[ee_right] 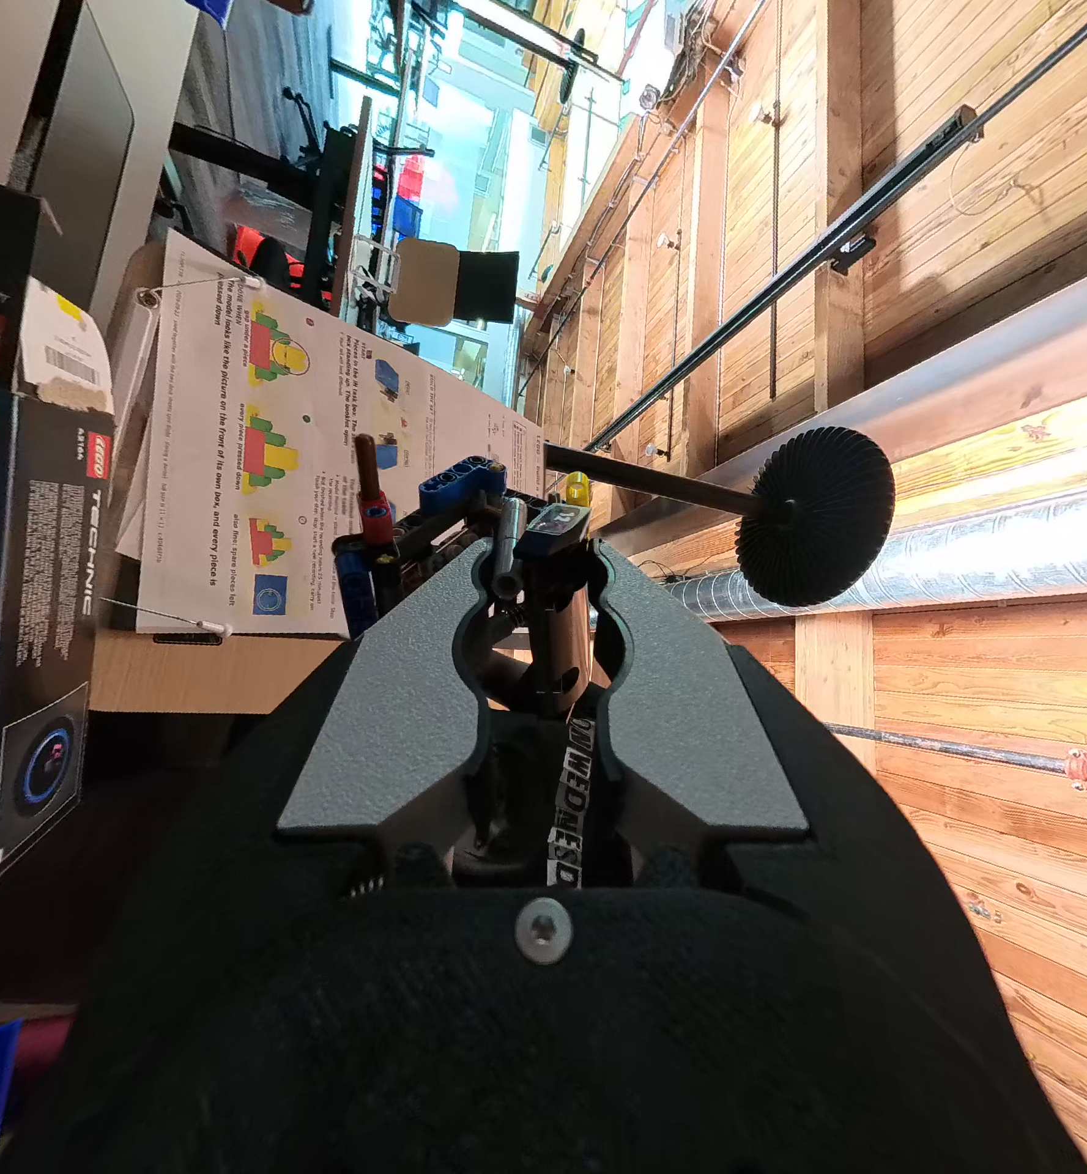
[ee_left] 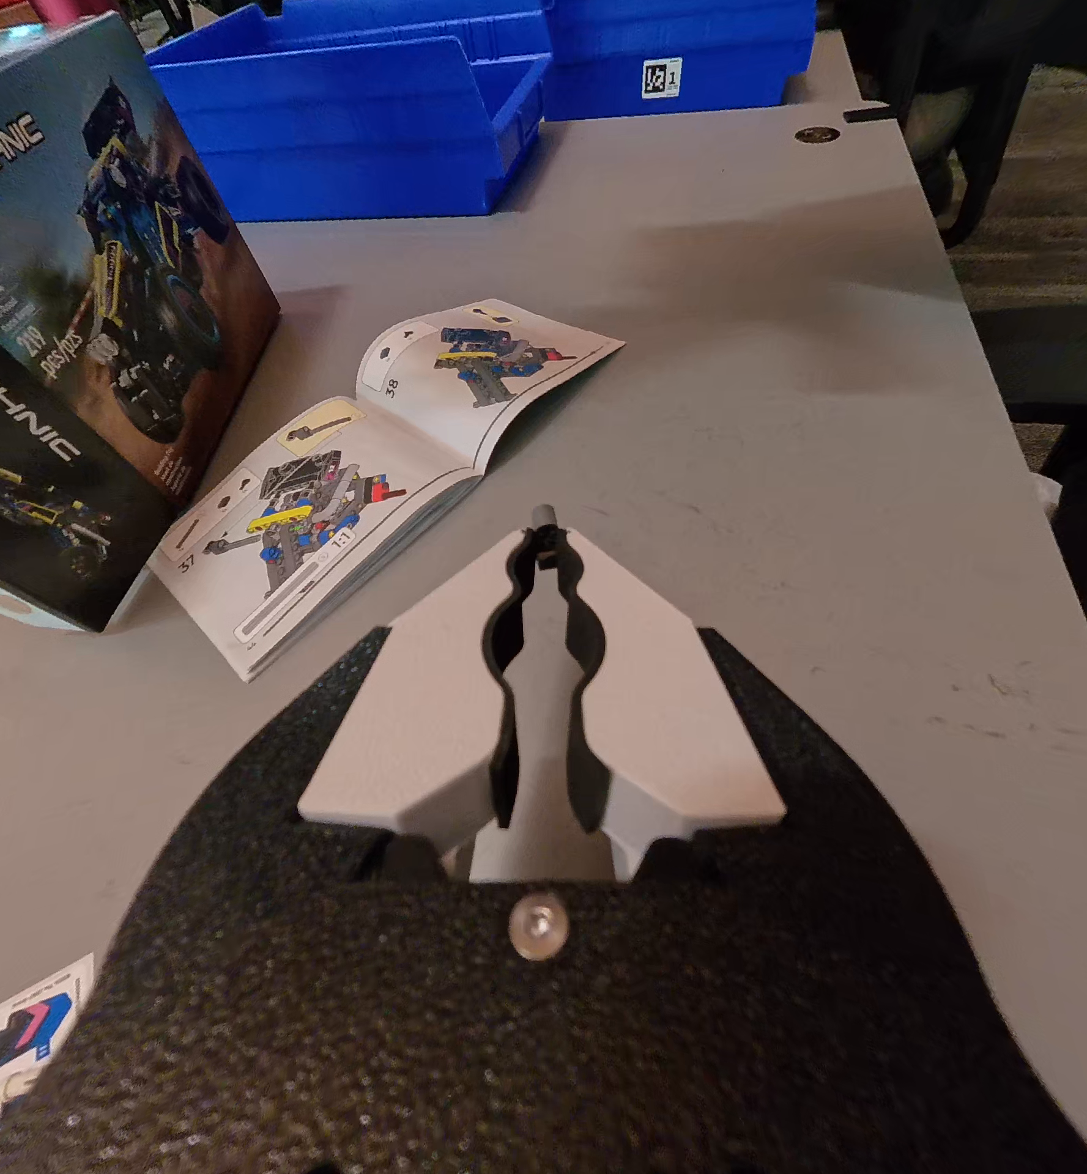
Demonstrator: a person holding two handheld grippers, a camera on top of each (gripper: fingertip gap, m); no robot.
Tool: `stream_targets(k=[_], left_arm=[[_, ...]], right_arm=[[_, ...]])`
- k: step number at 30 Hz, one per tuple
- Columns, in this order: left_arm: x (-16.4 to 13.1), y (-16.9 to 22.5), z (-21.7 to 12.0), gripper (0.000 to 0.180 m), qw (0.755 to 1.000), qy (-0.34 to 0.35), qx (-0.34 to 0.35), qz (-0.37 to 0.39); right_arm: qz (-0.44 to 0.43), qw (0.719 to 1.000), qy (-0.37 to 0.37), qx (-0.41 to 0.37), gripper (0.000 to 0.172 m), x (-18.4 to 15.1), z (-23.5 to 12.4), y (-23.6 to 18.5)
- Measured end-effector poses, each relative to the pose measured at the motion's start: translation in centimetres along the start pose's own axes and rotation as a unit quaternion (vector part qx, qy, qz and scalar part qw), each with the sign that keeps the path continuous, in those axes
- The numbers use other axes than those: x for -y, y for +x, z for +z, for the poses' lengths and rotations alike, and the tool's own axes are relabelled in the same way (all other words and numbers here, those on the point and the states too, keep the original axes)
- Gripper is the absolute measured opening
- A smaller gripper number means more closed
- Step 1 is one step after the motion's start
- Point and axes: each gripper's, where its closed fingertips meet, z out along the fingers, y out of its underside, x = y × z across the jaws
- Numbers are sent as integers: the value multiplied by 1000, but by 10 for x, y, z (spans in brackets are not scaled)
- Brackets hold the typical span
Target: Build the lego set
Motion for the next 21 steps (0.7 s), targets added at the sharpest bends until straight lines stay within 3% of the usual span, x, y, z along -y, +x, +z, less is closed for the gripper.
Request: stream_targets(k=[9,17,21], left_arm=[[0,-1,-1,3,1000,0,1,-1],[0,0,0,3,1000,0,0,0],[0,0,0,3,1000,0,0,0]], right_arm=[[-1,1000,9,11,24,0,8,4],[47,998,22,18,24,4,14,10],[30,1000,-3,-5,24,-5,12,19]])
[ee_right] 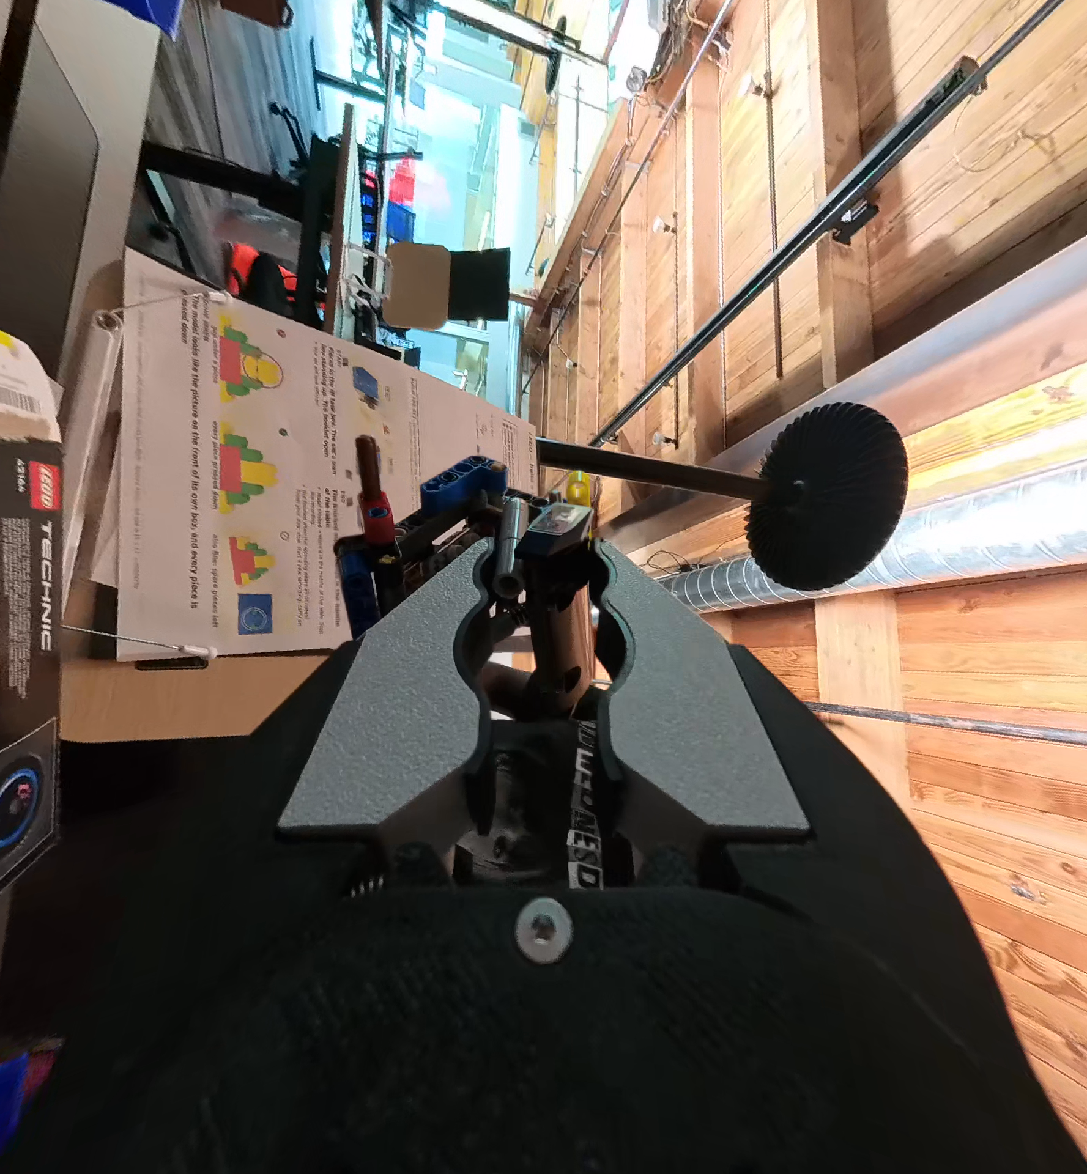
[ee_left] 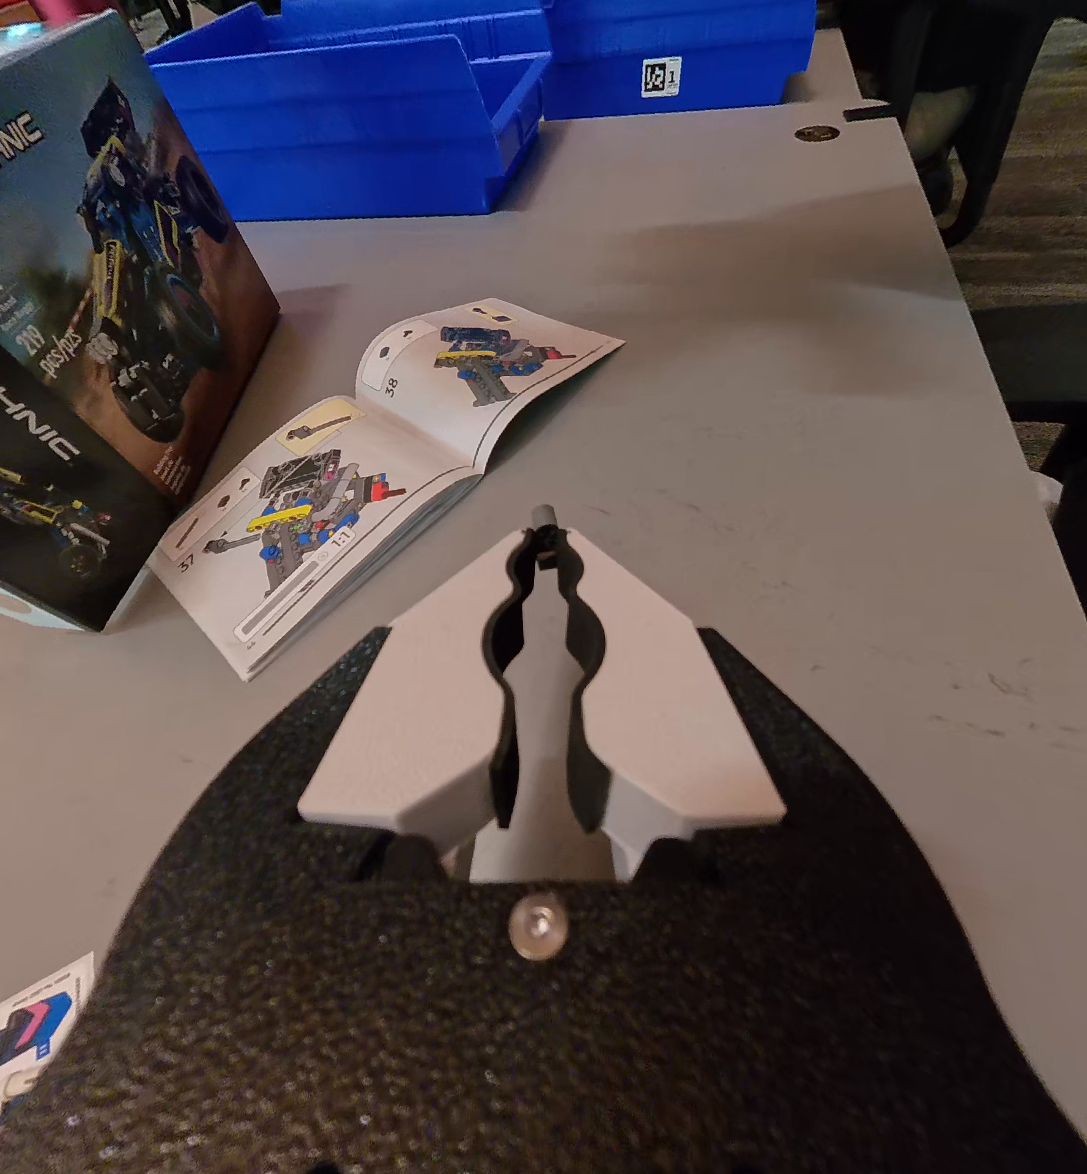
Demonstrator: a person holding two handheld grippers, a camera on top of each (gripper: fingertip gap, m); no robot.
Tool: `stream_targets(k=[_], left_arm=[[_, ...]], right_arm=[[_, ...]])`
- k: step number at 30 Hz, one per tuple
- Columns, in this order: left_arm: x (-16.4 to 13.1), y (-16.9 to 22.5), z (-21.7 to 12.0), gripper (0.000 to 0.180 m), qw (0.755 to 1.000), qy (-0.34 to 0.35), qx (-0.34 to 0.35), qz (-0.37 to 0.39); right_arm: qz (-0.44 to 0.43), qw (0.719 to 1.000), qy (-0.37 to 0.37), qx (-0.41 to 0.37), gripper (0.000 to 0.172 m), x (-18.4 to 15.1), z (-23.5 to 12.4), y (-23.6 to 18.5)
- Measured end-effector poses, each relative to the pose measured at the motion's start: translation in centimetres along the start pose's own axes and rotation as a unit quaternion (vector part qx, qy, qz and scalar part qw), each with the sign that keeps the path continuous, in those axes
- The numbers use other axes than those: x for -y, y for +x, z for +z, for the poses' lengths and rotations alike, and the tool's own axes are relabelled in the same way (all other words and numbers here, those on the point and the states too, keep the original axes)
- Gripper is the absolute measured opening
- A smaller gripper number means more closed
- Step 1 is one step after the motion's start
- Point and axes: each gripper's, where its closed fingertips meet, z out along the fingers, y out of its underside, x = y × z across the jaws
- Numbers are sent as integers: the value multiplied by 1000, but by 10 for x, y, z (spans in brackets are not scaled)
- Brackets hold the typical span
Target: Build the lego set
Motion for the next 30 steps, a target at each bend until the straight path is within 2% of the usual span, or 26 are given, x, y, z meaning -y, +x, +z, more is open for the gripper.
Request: stream_targets(k=[30], left_arm=[[-1,1,1,3,1000,-2,-1,1]], right_arm=[[28,999,15,25,24,1,-9,-11]])
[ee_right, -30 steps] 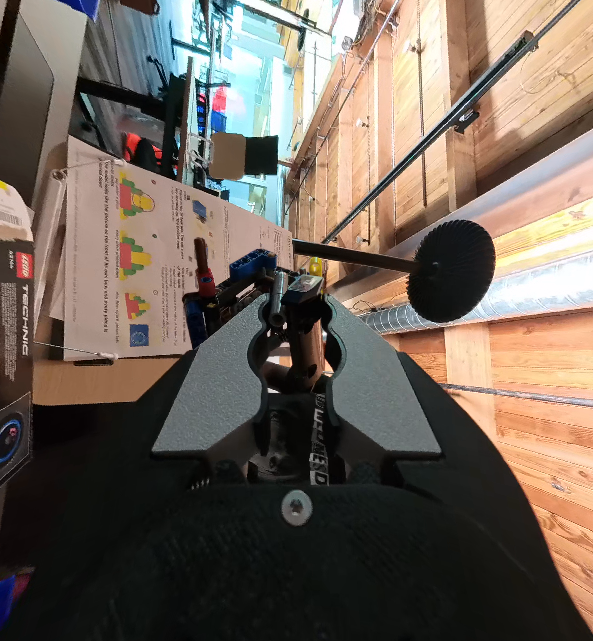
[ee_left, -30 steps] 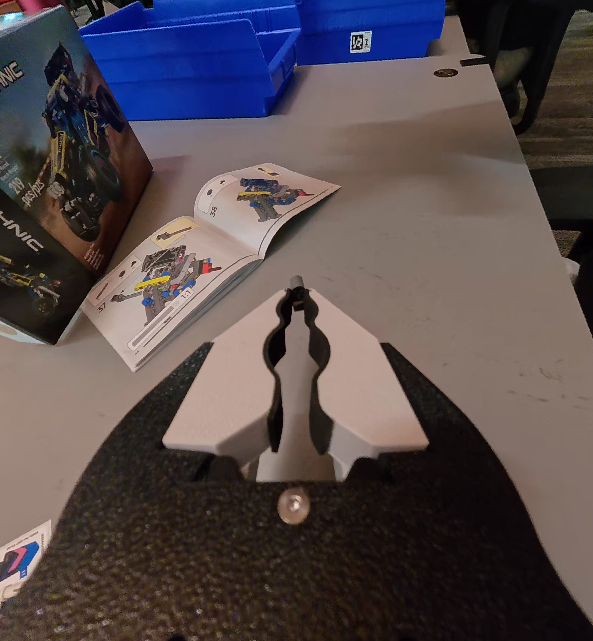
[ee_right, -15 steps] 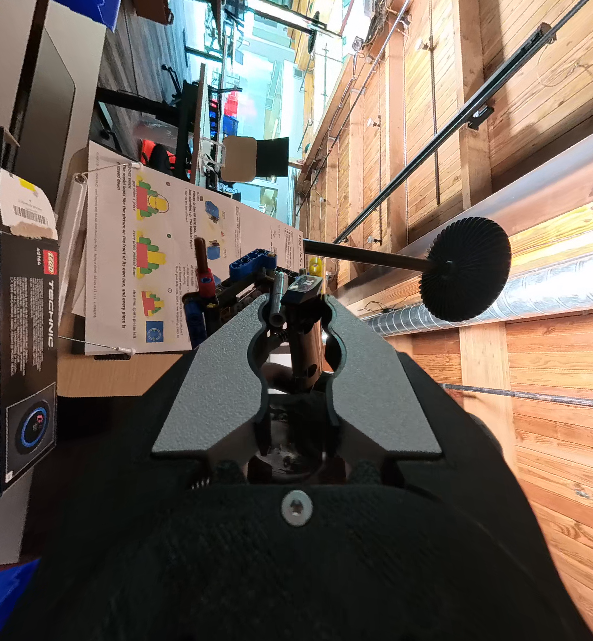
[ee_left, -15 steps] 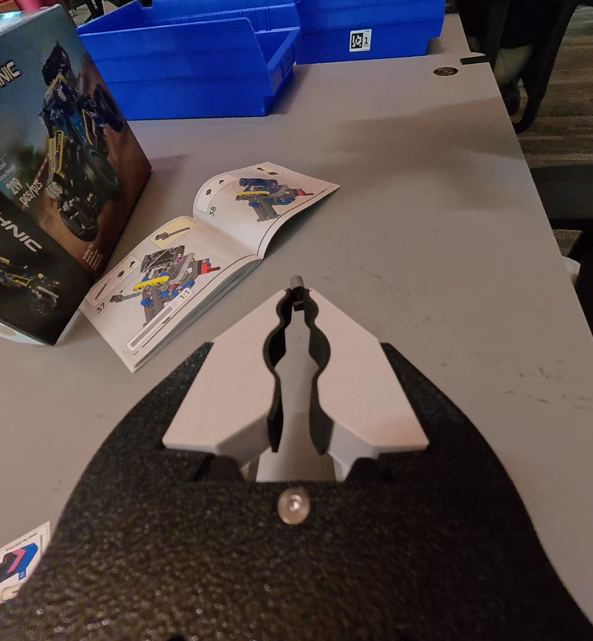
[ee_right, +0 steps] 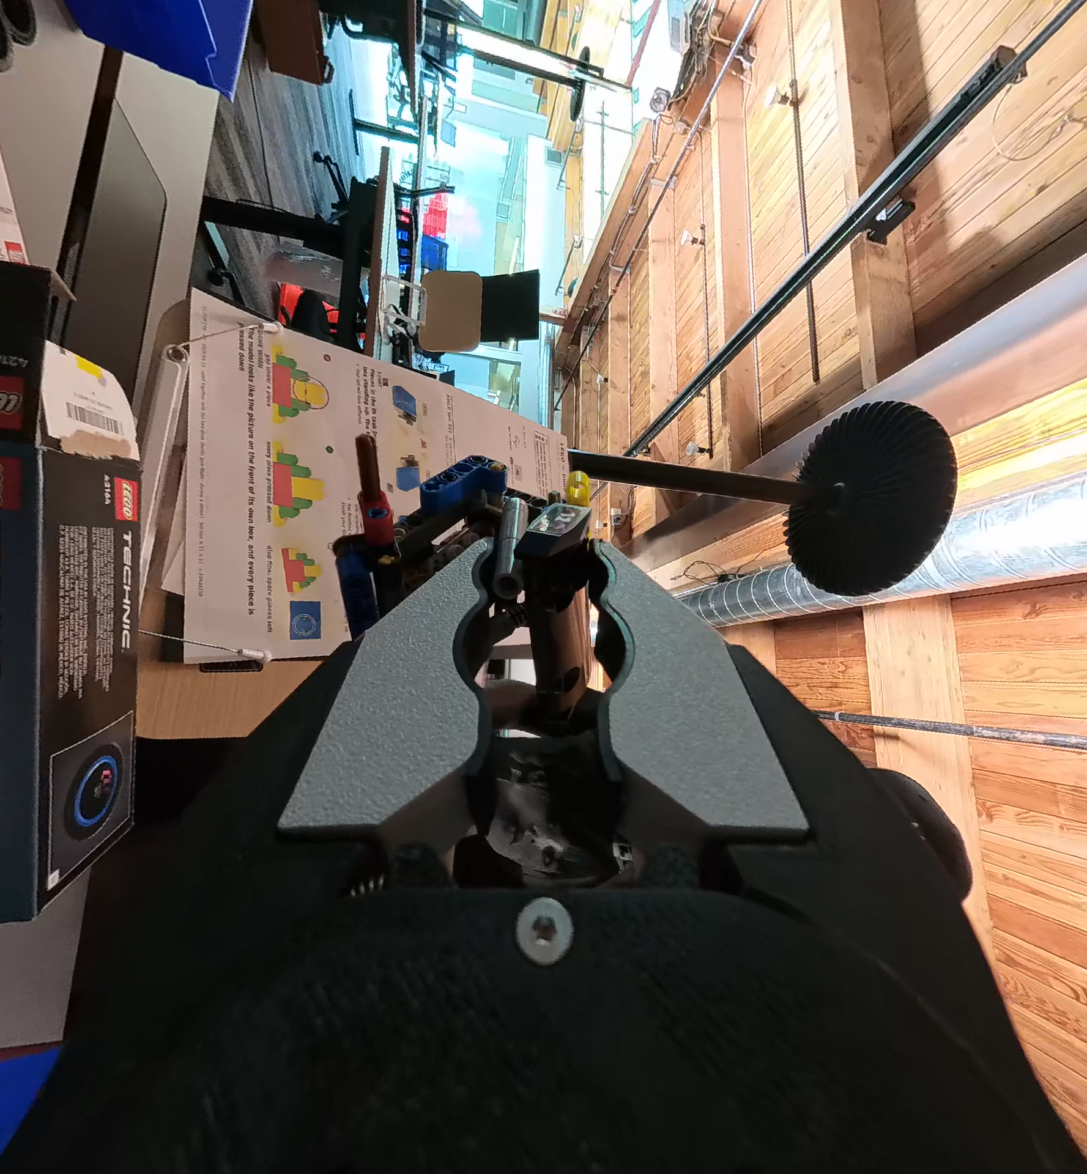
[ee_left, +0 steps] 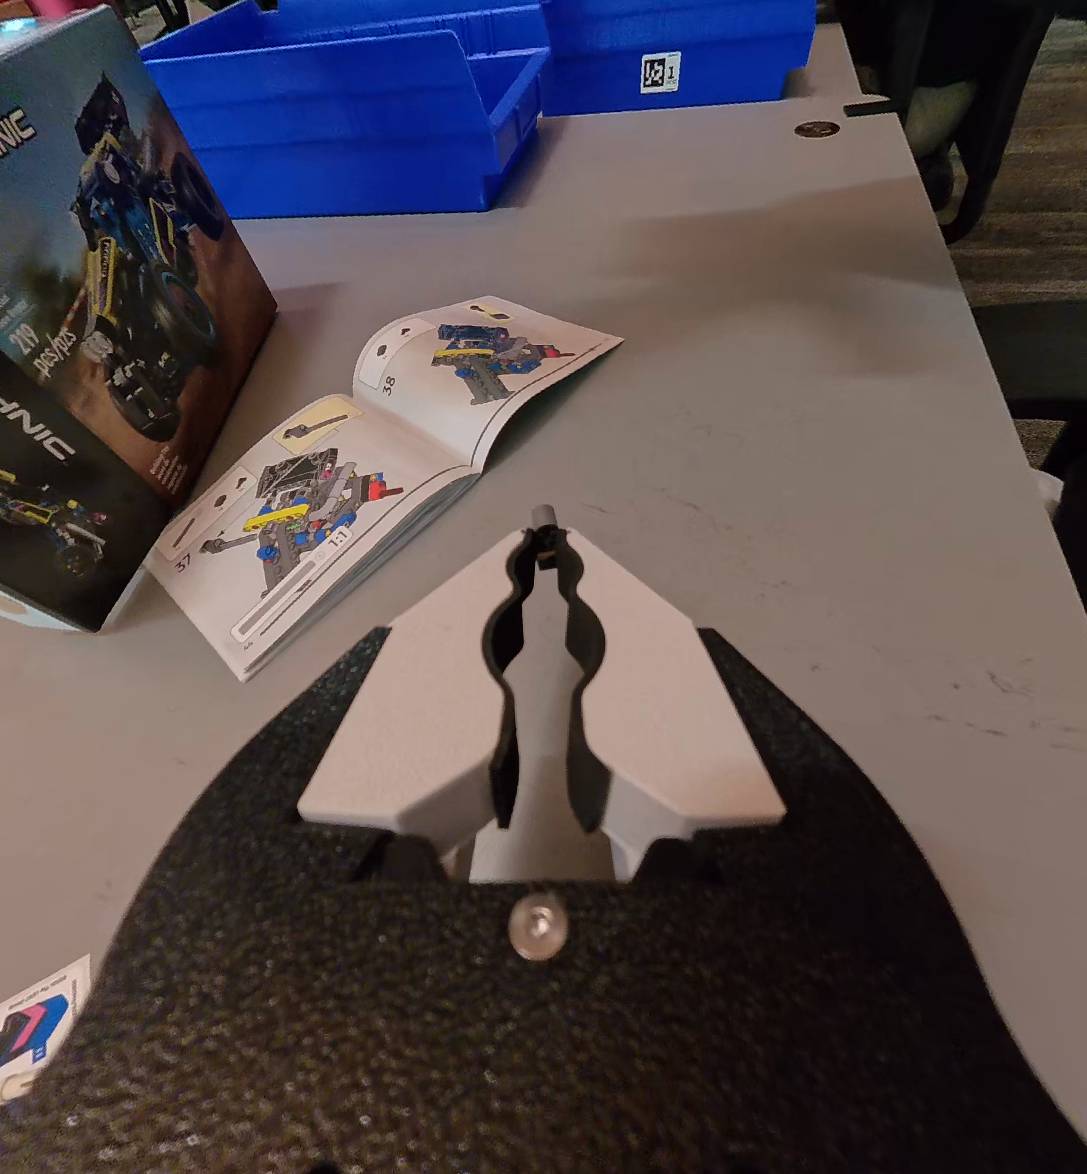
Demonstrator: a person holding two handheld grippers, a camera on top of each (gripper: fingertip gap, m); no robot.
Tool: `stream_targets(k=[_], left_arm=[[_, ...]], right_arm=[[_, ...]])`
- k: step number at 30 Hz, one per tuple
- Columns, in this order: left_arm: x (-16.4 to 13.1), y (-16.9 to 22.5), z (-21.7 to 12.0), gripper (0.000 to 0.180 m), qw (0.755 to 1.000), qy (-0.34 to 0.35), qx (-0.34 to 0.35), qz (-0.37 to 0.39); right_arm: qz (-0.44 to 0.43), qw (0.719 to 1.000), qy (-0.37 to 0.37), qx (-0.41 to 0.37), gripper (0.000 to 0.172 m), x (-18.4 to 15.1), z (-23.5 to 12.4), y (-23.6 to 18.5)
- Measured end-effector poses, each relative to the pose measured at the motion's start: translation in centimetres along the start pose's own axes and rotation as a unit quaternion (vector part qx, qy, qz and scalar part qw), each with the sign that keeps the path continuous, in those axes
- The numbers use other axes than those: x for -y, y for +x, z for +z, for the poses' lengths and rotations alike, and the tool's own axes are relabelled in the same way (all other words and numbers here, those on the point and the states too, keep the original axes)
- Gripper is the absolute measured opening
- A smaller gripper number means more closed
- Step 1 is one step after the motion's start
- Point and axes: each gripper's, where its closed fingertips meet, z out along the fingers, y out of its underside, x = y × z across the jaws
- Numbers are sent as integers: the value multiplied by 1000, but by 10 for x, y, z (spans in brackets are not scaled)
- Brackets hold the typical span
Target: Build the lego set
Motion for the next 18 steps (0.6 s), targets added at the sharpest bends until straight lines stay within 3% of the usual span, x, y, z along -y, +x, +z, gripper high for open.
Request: stream_targets(k=[18], left_arm=[[-1,0,0,3,1000,1,-1,-2]], right_arm=[[5,1000,-1,17,24,5,-6,-25]])
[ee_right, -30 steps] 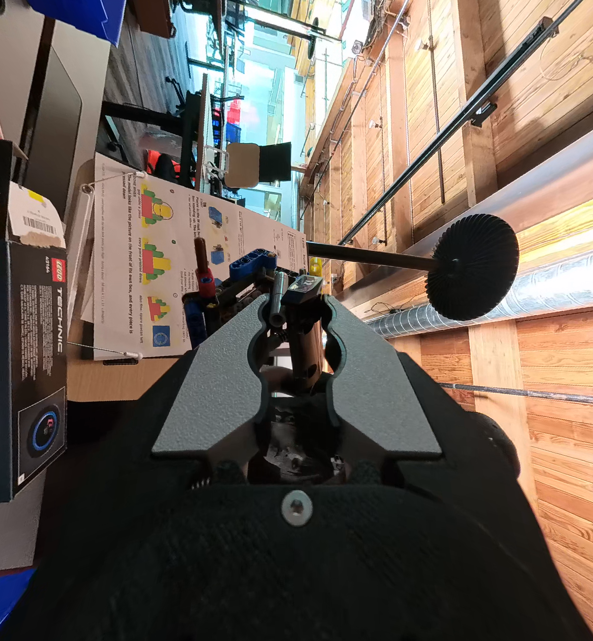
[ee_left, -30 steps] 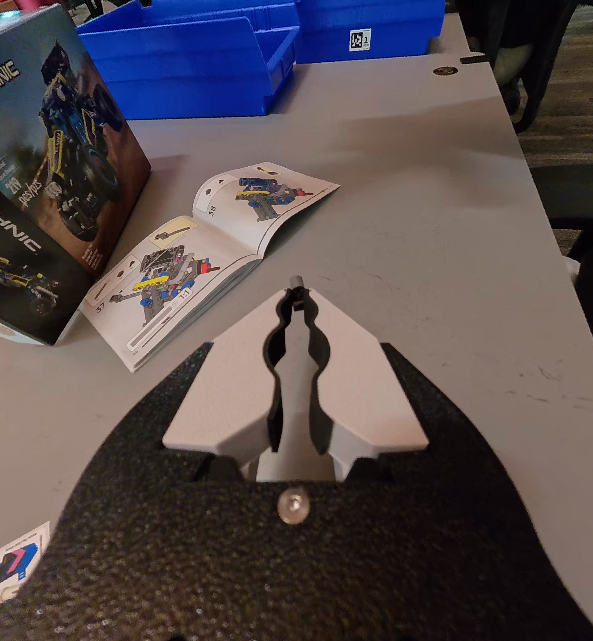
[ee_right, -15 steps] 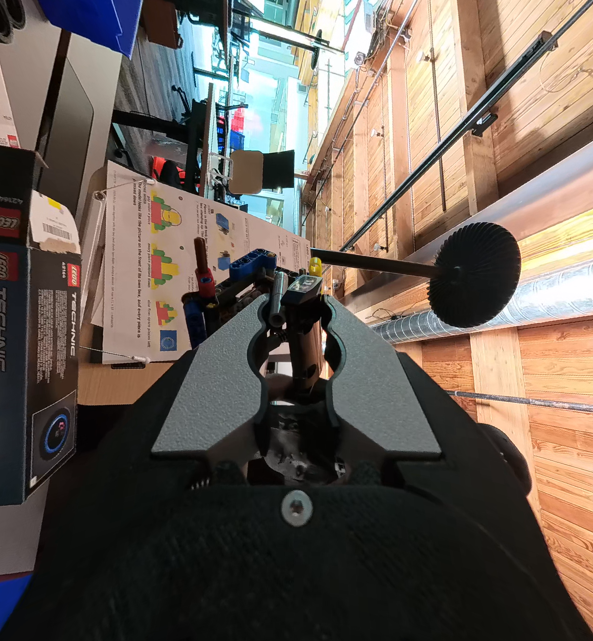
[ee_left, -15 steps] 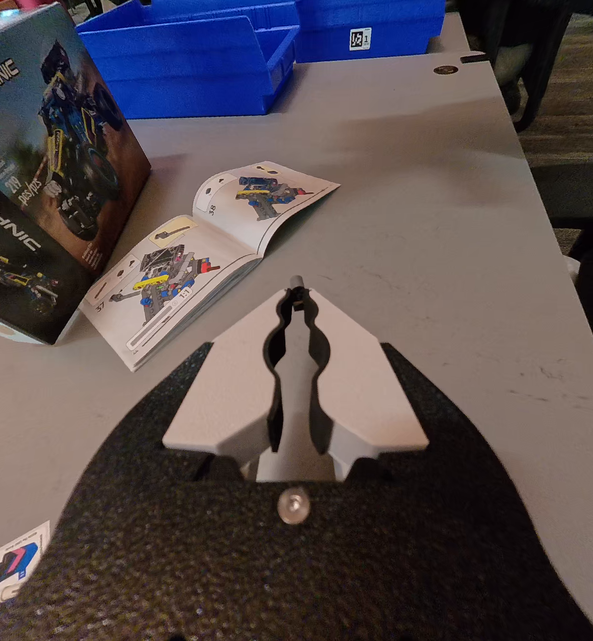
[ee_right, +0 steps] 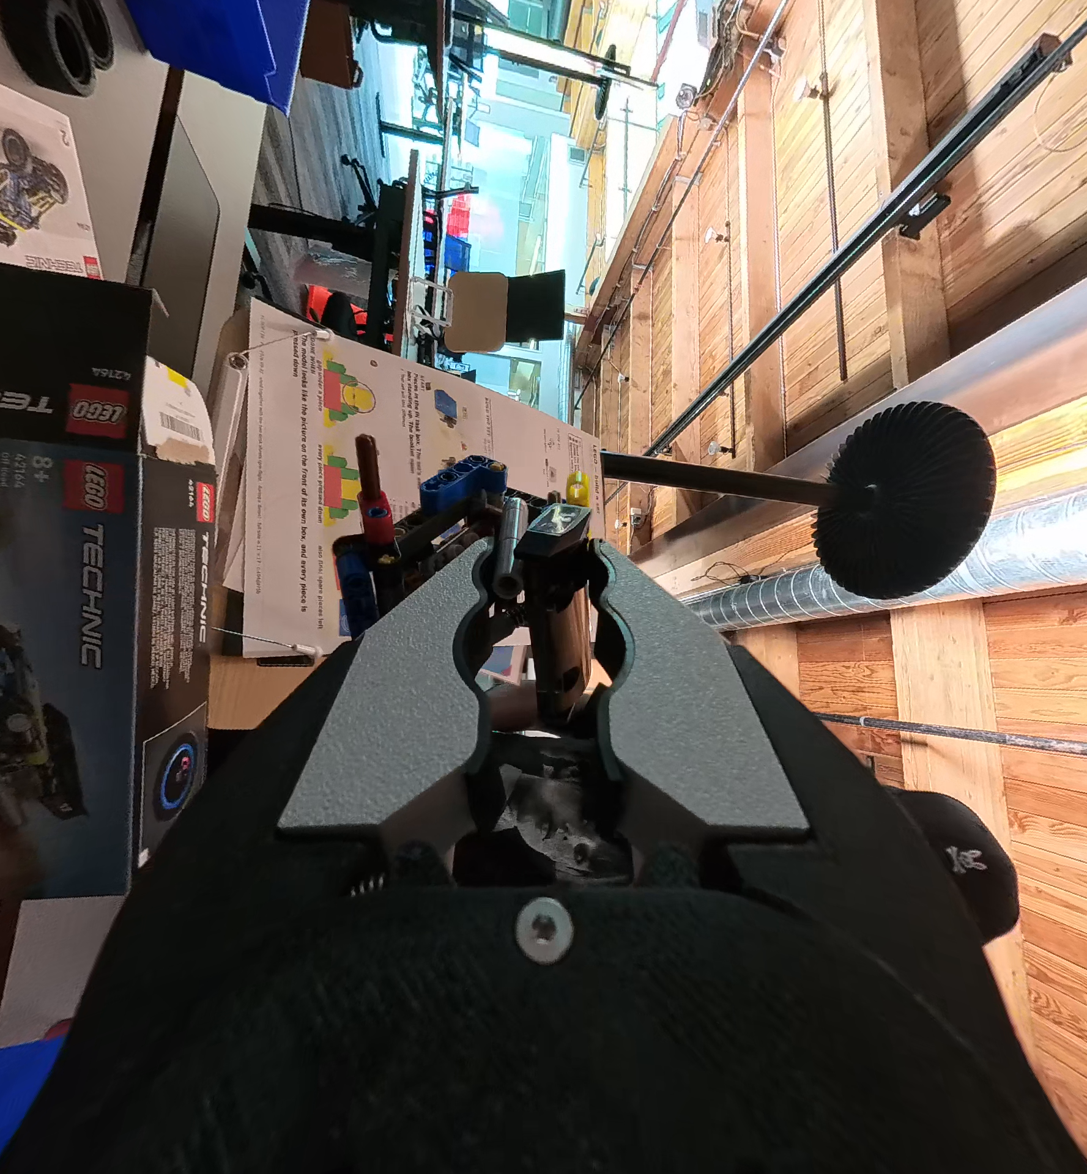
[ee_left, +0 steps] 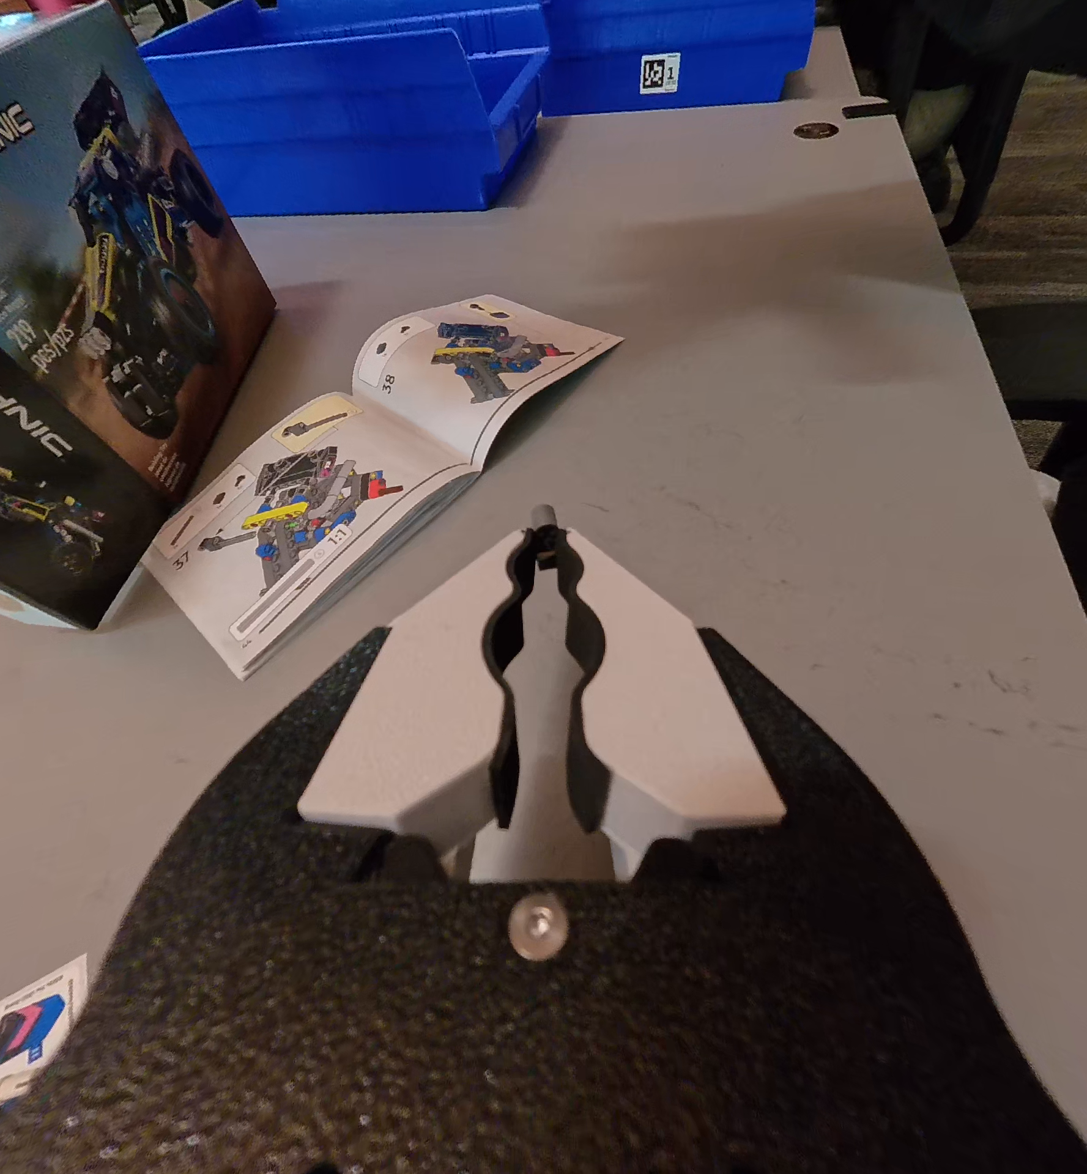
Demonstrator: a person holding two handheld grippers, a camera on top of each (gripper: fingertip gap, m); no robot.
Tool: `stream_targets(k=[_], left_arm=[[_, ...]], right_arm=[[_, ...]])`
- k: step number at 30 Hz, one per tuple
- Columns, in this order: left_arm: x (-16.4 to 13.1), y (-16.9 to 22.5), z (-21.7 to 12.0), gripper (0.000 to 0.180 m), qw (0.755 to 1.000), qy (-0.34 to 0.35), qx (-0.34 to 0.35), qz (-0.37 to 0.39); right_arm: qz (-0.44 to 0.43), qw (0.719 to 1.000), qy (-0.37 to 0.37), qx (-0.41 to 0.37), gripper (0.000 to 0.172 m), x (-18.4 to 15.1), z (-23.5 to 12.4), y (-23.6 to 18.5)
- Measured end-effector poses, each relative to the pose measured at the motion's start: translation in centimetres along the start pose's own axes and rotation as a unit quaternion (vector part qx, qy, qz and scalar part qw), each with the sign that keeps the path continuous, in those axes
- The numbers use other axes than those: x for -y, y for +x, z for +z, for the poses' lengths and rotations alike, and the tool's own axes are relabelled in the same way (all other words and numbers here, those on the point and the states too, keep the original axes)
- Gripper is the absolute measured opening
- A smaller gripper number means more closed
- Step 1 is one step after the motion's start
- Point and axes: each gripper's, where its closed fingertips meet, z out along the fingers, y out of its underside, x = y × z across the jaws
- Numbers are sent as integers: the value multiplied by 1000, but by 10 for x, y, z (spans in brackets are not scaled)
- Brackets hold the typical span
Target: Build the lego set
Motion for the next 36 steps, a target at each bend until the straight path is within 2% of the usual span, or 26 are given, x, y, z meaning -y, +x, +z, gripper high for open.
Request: stream_targets(k=[12,16,21,25,28,30,36], left_arm=[[0,0,0,3,1000,0,-1,0],[0,-1,-1,3,1000,1,1,0],[2,-3,-6,3,1000,-2,7,11],[-2,-9,-19,3,998,-25,32,45],[-7,-16,-34,3,993,-52,59,92],[-10,-18,-43,3,987,-68,75,123],[-23,-15,-56,3,968,-100,103,208]], right_arm=[[41,999,-10,14,24,7,-10,-30],[98,994,-20,43,25,26,-25,-72],[165,981,-31,100,25,66,-49,-154],[212,969,-36,123,26,101,-59,-190],[205,969,-19,140,27,128,-61,-202],[170,975,-20,145,28,136,-59,-206],[146,977,-8,155,28,150,-54,-211]])
